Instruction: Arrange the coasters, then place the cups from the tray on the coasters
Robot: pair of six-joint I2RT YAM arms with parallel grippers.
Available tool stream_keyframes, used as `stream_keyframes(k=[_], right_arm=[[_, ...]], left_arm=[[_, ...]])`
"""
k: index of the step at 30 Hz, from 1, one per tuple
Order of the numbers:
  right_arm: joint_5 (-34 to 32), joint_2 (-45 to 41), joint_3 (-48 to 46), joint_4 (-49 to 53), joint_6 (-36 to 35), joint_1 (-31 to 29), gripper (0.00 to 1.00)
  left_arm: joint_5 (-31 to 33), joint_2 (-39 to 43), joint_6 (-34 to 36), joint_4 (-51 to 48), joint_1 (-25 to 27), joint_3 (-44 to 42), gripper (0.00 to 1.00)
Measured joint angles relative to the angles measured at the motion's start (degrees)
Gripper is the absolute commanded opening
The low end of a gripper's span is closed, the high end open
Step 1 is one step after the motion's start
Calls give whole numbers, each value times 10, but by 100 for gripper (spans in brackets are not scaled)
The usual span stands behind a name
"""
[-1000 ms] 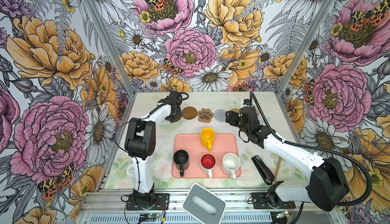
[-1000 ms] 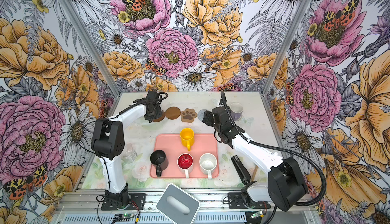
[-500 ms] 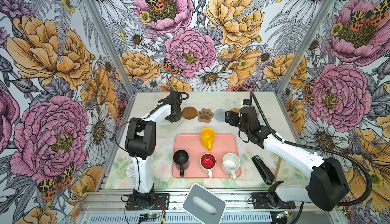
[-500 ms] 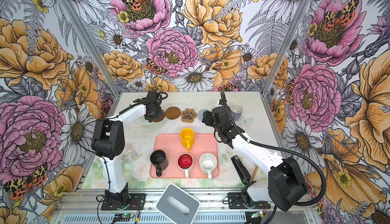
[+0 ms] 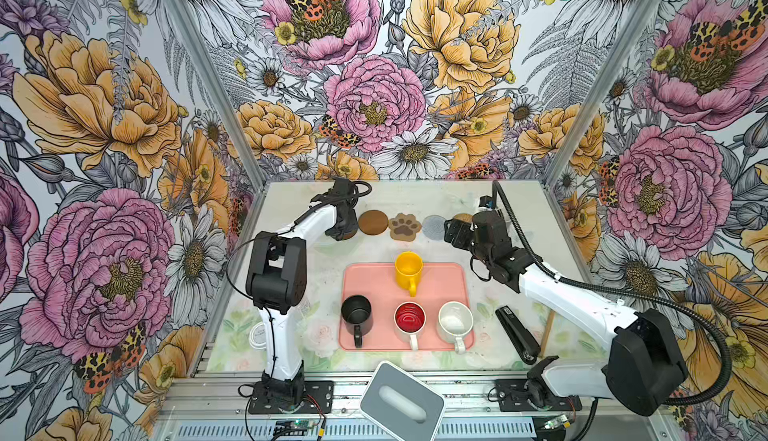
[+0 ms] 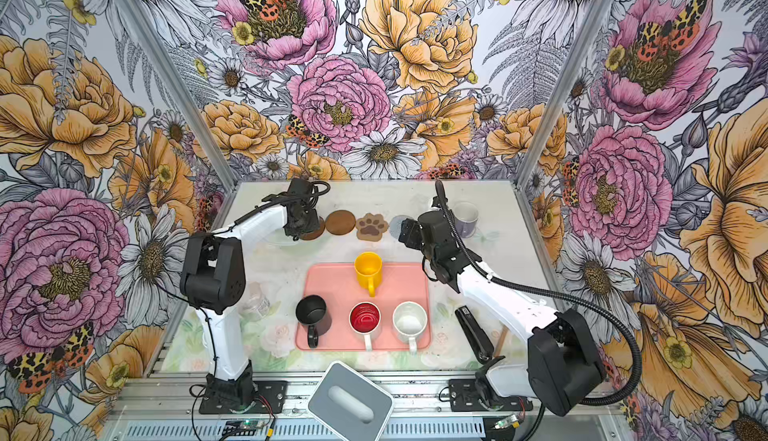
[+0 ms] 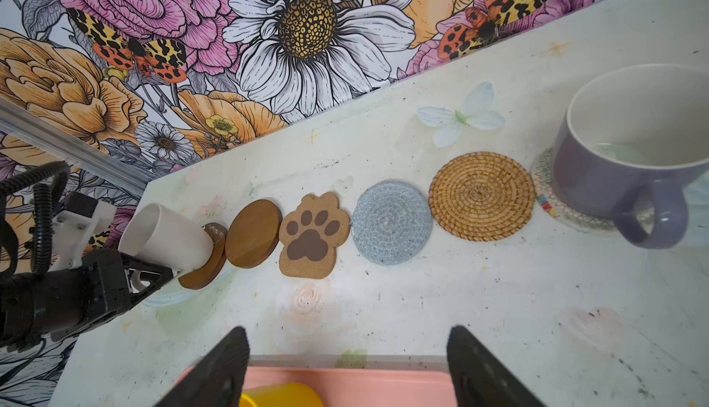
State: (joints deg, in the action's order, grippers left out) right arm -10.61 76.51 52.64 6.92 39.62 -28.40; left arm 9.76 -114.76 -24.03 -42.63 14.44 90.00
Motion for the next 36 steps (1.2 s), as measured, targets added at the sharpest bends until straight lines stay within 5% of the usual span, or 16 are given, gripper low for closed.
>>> stream_keyframes(k=[16, 36], right_arm=[[4, -6, -9, -3, 0, 0, 83], [19, 16, 22, -2, 0, -30, 82]], left_arm=[[1, 27, -7, -2, 5, -15, 47], [84, 375, -17, 17, 53, -171, 67]])
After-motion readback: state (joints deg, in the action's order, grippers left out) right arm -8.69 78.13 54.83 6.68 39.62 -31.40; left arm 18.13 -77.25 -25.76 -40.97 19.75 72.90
